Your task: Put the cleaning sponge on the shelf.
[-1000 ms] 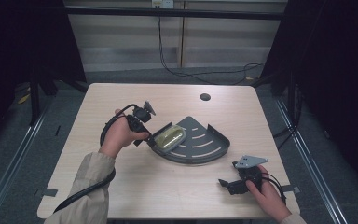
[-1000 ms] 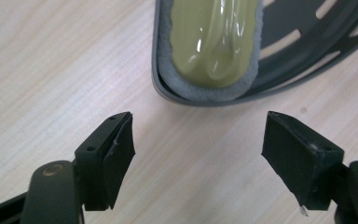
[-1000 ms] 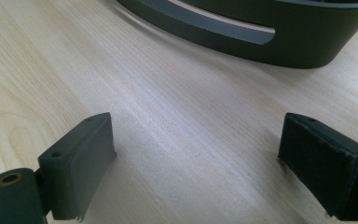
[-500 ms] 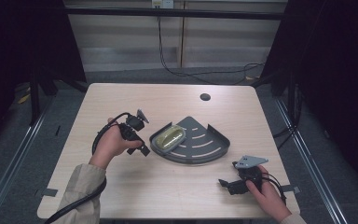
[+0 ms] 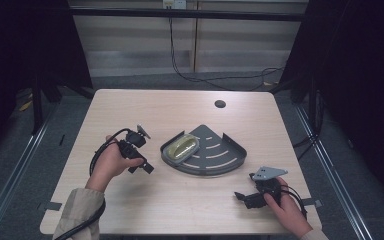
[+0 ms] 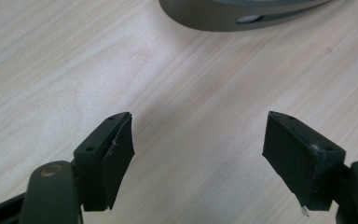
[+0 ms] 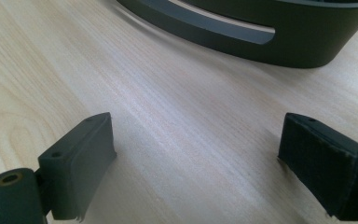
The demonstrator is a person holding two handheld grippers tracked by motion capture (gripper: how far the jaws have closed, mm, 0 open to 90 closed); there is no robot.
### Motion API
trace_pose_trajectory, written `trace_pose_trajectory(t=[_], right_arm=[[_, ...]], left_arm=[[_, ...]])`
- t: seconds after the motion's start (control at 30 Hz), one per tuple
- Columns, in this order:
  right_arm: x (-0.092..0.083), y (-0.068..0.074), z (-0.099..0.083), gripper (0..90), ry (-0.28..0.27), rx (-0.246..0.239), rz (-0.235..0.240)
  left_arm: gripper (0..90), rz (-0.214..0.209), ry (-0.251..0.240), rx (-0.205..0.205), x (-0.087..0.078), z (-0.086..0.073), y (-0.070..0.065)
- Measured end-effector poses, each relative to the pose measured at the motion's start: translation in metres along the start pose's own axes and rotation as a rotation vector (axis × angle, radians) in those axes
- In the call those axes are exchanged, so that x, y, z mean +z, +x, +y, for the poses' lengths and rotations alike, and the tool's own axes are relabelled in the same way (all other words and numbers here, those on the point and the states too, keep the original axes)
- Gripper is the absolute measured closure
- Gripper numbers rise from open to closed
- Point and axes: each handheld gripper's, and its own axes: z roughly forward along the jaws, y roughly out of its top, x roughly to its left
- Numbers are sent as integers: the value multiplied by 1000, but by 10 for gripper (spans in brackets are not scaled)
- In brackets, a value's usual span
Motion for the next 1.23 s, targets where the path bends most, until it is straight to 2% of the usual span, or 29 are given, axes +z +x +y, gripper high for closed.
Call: trace_pose_trajectory(t=[0.57, 0.8, 0.87, 1.13, 1.23], right_arm=[[0, 0, 0, 96, 0, 0, 0], [0, 0, 0, 96, 0, 1, 0], [0, 0, 0, 96, -1, 0, 0], [0, 0, 0, 96, 0, 1, 0], [0, 0, 0, 96, 0, 1, 0]], left_arm=[[240, 1, -15, -36, 6, -31, 6], [240, 0, -32, -36, 5, -40, 8], [240, 0, -48, -46, 5, -43, 8], [240, 0, -63, -60, 6, -51, 12], [240, -2, -55, -57, 6, -52, 13]])
